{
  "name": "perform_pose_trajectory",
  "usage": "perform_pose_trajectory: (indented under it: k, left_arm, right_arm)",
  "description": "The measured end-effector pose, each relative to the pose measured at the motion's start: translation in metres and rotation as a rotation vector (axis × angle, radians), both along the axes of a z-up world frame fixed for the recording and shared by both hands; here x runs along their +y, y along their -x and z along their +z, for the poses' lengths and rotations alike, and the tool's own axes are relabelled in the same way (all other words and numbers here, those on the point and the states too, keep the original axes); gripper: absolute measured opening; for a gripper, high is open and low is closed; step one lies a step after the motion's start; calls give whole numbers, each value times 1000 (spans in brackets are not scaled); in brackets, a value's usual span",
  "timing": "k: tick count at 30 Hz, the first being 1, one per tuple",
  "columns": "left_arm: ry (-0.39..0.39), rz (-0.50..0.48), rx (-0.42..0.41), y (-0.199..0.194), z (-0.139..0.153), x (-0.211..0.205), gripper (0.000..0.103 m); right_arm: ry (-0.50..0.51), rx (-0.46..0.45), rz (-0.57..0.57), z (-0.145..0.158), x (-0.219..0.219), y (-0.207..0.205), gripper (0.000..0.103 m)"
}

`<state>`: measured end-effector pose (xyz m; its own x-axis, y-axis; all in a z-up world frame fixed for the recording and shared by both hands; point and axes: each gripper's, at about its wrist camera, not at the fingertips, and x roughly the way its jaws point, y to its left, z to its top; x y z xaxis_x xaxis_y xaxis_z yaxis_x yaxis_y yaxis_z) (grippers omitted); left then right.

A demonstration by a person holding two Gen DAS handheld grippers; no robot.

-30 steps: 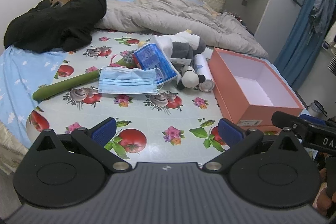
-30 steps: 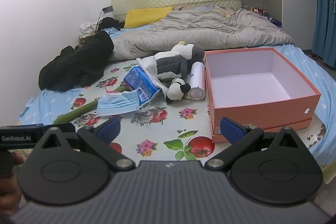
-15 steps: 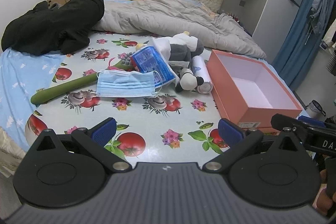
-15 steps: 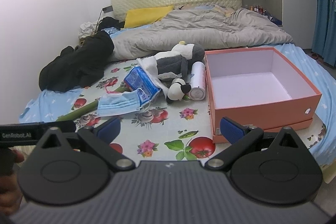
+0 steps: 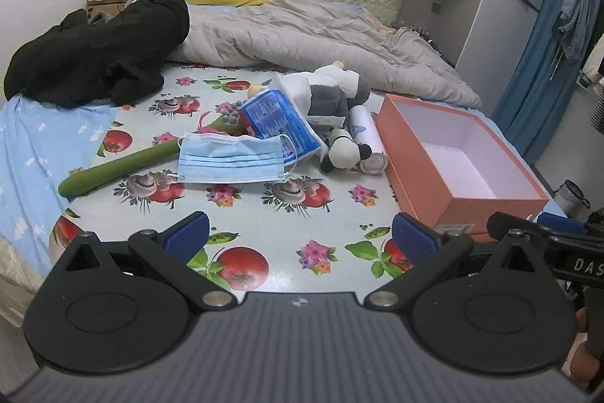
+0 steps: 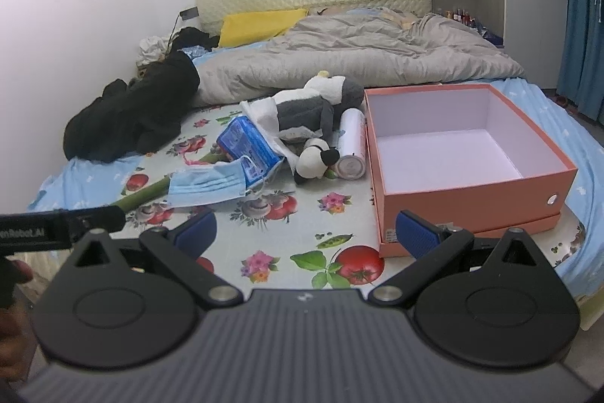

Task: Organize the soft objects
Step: 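Move left tool toward blue face mask while right tool approaches small panda plush, then close left tool on blue face mask while right tool grasps small panda plush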

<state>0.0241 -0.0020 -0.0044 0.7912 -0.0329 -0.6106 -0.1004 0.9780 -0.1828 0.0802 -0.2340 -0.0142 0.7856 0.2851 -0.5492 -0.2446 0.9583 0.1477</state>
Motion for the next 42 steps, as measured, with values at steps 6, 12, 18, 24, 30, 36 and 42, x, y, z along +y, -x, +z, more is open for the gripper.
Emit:
perform_pose_trajectory:
  k: [6, 12, 18, 24, 30, 36, 42]
  left_arm:
    - [21, -1, 7, -1, -3, 2, 103]
    - [46, 7, 14, -5, -10, 10, 103]
    - [36, 22, 27, -18, -22, 12, 103]
    - [44, 27, 54, -37, -39, 15, 103]
    - [78, 46, 75, -61, -59, 23, 103]
    - [135, 76, 91, -93, -83, 36, 103]
    - [186, 106, 113, -128, -109, 48, 103]
  right_arm:
    - [-13, 32, 7, -7, 1, -2, 103]
    - [-32, 64, -10, -16, 1, -8, 103]
    - [-49, 71, 14, -29, 1, -12, 103]
    - [-61, 93, 20, -46, 3, -26, 99]
    - [-45, 100, 31, -59, 11, -49, 99]
    - [-17, 97, 48, -69, 23, -82, 93]
    - [12, 108, 60, -79, 35, -113, 80]
